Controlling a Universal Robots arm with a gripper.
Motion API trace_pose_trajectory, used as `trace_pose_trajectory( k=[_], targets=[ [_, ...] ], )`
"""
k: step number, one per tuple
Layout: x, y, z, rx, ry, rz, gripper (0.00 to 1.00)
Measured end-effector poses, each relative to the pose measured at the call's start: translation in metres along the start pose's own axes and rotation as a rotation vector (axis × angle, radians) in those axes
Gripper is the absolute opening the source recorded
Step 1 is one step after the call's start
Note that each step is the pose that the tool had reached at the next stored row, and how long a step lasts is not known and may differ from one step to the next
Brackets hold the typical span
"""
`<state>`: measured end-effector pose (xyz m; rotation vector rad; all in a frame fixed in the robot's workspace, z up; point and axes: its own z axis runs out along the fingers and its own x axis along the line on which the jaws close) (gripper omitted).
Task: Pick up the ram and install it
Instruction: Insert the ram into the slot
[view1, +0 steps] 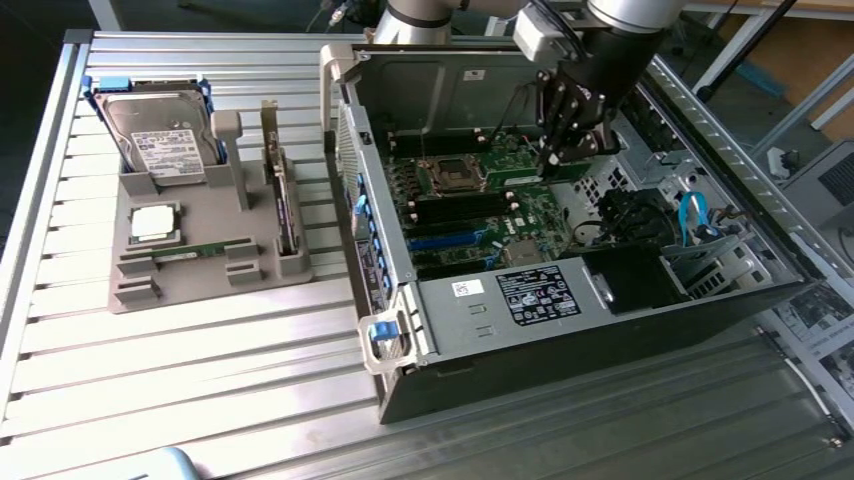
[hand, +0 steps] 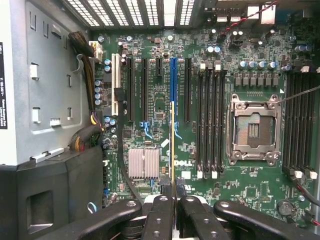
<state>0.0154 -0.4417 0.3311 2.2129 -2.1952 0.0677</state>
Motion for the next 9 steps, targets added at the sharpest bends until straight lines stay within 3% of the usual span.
trace_pose_trajectory(
  k=[9],
  targets=[
    [-0.0001,0.0005,0.0022,0.0,-0.0001,0.0,0.12]
  ],
)
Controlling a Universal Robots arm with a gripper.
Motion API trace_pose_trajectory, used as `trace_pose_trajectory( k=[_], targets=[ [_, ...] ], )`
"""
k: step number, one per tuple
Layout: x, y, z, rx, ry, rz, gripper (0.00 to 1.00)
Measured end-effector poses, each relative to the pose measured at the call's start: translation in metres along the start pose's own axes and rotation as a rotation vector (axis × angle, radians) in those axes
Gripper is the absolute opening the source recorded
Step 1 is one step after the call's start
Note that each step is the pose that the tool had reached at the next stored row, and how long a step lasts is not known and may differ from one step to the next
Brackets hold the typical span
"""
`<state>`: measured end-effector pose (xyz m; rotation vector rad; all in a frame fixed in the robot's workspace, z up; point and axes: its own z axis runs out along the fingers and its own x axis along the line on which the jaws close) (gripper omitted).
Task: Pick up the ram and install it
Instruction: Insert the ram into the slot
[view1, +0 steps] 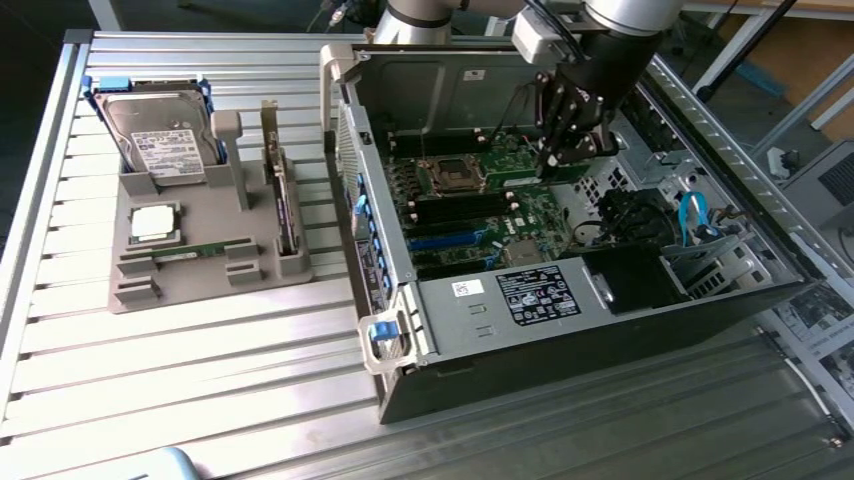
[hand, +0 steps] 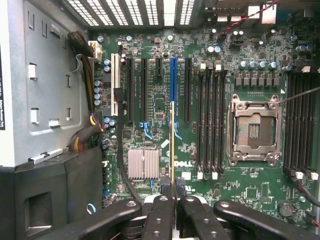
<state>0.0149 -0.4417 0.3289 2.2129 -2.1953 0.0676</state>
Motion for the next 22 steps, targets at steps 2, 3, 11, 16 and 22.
trace_pose_trajectory(
  k=[2,3,11,16,22],
  targets=[
    [0.0,0.0001,0.0007,0.0,0.0,0.0,0.12],
    [0.0,0.0001,0.0011,0.0,0.0,0.0,0.12],
    [-0.0001,0.0003,0.0033,0.0,0.0001,0.0,0.12],
    [-0.0002,0.0005,0.005,0.0,0.0001,0.0,0.12],
    [-0.0003,0.0009,0.0069,0.0,0.0001,0.0,0.12]
  ],
)
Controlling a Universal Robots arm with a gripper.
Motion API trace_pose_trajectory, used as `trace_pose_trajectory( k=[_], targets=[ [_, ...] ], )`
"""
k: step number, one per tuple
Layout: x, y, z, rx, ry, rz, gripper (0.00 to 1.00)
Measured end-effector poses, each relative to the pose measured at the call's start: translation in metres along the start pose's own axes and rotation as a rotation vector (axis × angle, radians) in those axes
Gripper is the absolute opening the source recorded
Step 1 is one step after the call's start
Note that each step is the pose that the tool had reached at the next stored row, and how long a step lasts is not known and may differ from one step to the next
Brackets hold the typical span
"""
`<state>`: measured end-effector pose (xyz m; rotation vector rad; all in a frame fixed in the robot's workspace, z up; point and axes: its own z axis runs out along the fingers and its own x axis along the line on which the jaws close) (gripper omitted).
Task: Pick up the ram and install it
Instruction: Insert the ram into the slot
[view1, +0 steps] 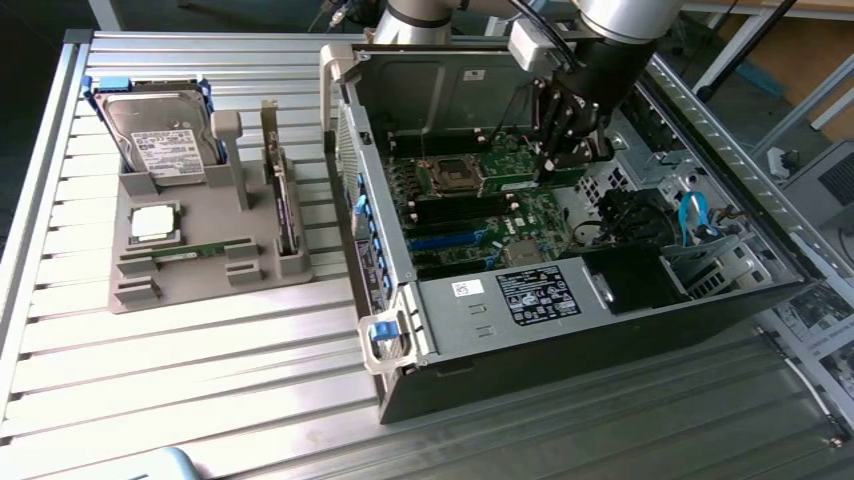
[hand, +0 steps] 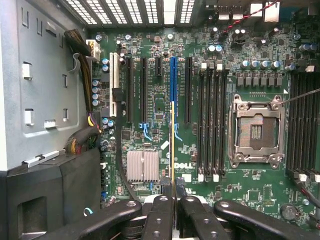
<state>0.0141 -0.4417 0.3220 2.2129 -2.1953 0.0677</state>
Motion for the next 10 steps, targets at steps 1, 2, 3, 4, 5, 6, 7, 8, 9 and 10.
trace_pose_trajectory(
  k=[1,2,3,4,5,6,7,8,9,10],
  targets=[
    [0.0,0.0,0.0002,0.0,0.0,0.0,0.12],
    [0.0,0.0001,0.0004,0.0,0.0,0.0,0.12],
    [0.0,0.0001,0.0006,0.0,0.0,0.0,0.12],
    [-0.0001,0.0002,0.0008,0.0,0.0,0.0,0.12],
    [-0.0001,0.0002,0.001,0.0,0.0,0.0,0.12],
    [-0.0001,0.0003,0.0013,0.0,0.0,0.0,0.12],
    [-0.0001,0.0004,0.0014,0.0,0.0,0.0,0.12],
    [-0.0001,0.0004,0.0016,0.0,0.0,0.0,0.12],
    [-0.0001,0.0005,0.0018,0.0,0.0,0.0,0.12],
    [-0.0001,0.0005,0.002,0.0,0.0,0.0,0.12]
  ],
)
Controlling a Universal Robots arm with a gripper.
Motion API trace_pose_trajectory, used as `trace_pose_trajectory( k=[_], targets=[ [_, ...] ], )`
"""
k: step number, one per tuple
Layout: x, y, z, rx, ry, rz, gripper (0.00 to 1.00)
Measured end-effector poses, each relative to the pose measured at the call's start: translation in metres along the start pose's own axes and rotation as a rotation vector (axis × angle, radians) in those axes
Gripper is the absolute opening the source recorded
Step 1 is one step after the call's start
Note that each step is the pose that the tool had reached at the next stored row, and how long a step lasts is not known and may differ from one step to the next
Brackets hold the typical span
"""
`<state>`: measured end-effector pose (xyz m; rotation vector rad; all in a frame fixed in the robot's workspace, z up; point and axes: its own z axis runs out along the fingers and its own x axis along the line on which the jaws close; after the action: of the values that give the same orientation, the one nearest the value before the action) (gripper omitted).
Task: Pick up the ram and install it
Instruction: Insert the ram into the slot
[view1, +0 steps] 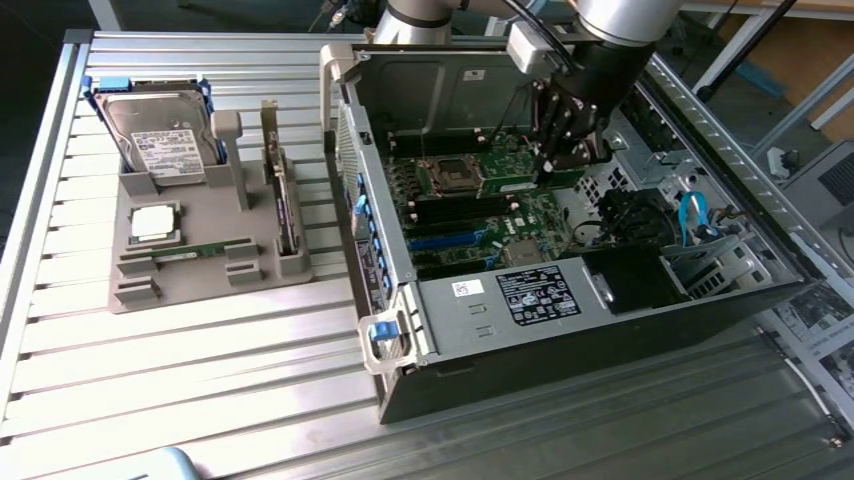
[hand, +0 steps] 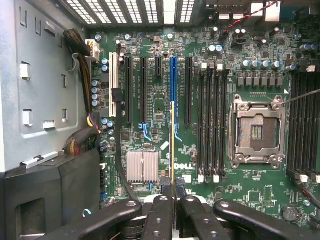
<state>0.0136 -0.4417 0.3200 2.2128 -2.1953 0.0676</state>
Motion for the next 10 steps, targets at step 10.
trace_pose_trajectory(
  k=[10],
  targets=[
    [-0.0001,0.0006,0.0023,0.0,0.0,0.0,0.12]
  ],
)
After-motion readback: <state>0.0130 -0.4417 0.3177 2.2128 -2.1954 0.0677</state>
